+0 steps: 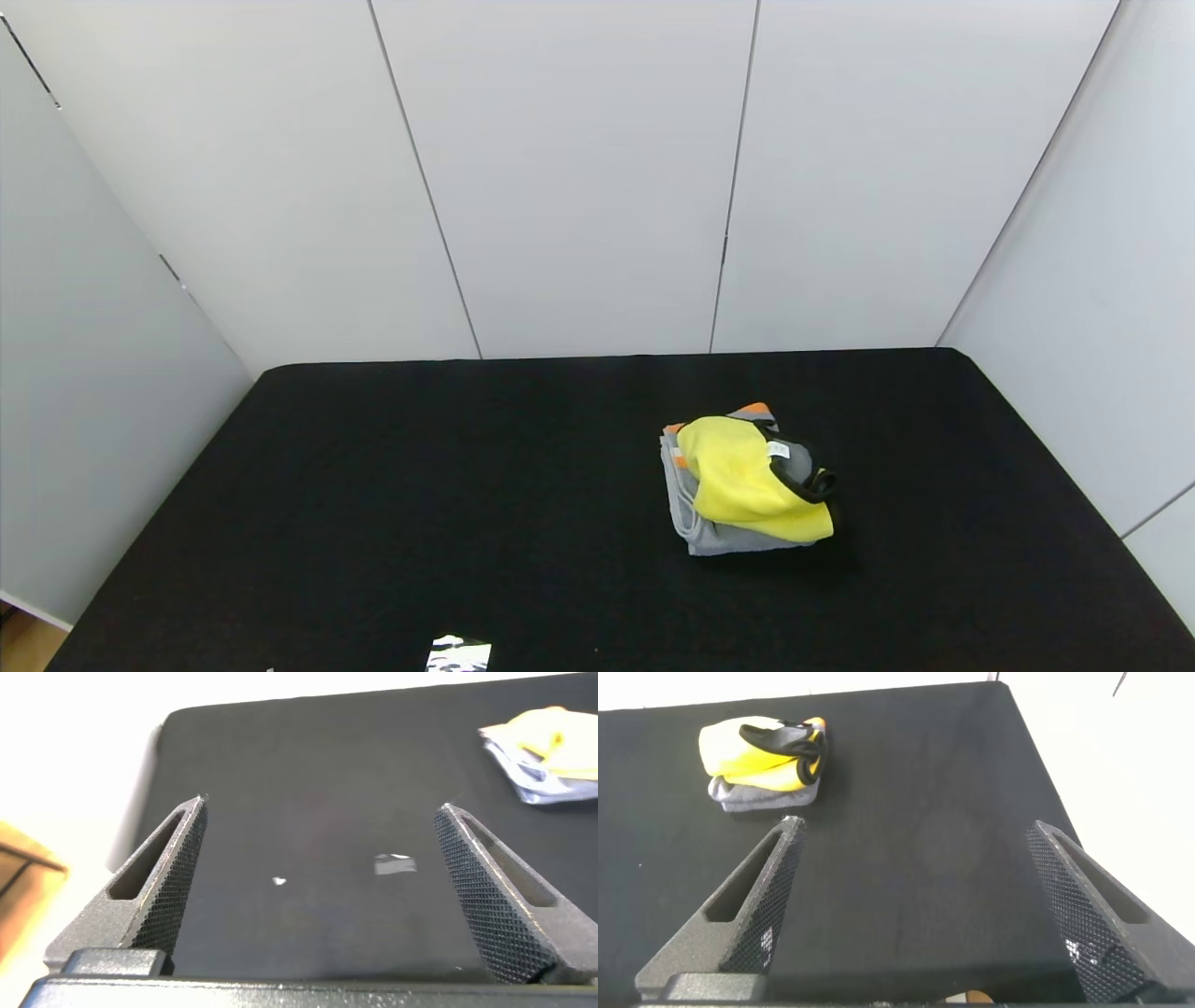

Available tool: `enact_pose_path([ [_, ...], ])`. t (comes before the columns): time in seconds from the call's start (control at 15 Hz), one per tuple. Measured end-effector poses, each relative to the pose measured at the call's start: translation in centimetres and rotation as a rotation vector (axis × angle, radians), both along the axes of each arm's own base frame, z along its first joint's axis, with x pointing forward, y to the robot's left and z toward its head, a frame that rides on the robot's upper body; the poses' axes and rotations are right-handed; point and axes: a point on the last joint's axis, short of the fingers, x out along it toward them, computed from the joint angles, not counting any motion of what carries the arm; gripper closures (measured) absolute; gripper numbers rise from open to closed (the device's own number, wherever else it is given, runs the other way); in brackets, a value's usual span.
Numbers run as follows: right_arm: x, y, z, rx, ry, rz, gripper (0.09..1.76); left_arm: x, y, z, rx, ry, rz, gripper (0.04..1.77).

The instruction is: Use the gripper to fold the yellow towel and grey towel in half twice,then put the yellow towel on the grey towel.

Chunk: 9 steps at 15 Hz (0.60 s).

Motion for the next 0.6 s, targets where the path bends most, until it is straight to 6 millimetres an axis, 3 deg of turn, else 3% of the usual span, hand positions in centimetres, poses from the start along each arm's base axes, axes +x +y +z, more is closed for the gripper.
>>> enact_pose_path([
  [0.27, -0.1, 0.0, 0.1, -0.002, -0.033, -0.013, 0.14, -1.0, -0.1, -2.1, -0.003, -0.058, -0.037, 0.09],
  [0.6, 0.7, 0.0, 0.3, -0.043, -0.158, -0.027, 0.14, 0.0, -0.1, -5.5, 0.002, -0.191, -0.05, 0.09],
])
